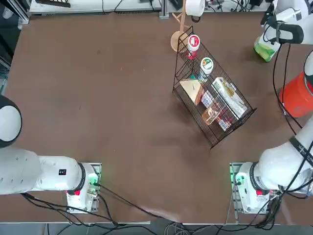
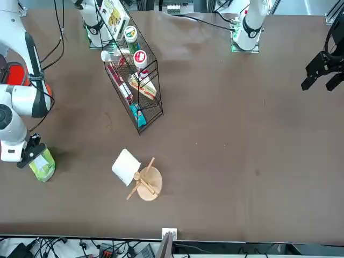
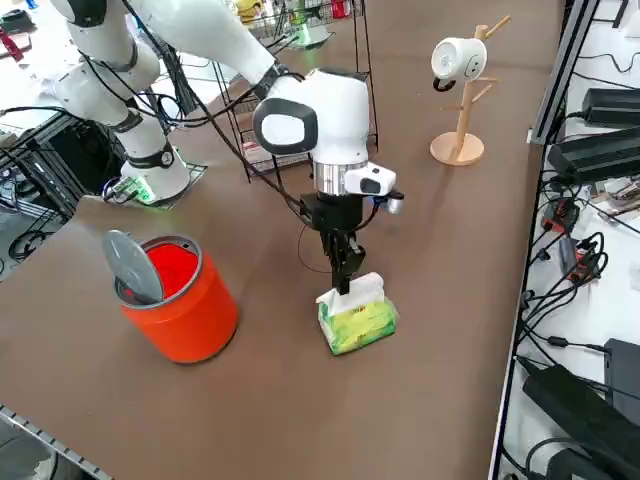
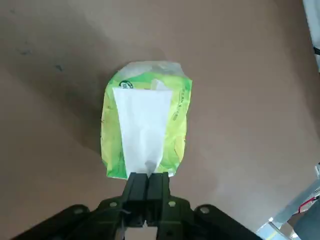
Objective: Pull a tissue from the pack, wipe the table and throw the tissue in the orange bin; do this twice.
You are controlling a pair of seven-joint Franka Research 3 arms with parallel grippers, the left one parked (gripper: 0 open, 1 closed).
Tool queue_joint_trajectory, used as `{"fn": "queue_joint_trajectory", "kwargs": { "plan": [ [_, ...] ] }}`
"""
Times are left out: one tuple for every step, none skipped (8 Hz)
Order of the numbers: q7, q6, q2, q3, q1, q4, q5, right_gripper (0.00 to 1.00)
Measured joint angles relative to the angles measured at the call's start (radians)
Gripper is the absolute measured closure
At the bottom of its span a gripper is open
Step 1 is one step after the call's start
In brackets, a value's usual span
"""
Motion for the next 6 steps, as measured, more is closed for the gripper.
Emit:
{"fn": "queue_joint_trajectory", "kwargs": {
  "plan": [
    [0.000, -0.016, -0.009, 0.003, 0.001, 0.005, 0.001, 0.99],
    [0.000, -0.041, -0.019, 0.009, 0.001, 0.011, 0.011, 0.99],
    [0.000, -0.067, -0.030, 0.017, 0.001, 0.020, 0.039, 0.99],
    [0.000, -0.091, -0.045, 0.022, 0.002, 0.025, 0.071, 0.99],
    [0.000, -0.110, -0.060, 0.024, 0.003, 0.028, 0.102, 0.99],
    [0.000, -0.128, -0.074, 0.025, 0.004, 0.028, 0.132, 0.99]
  ]
}}
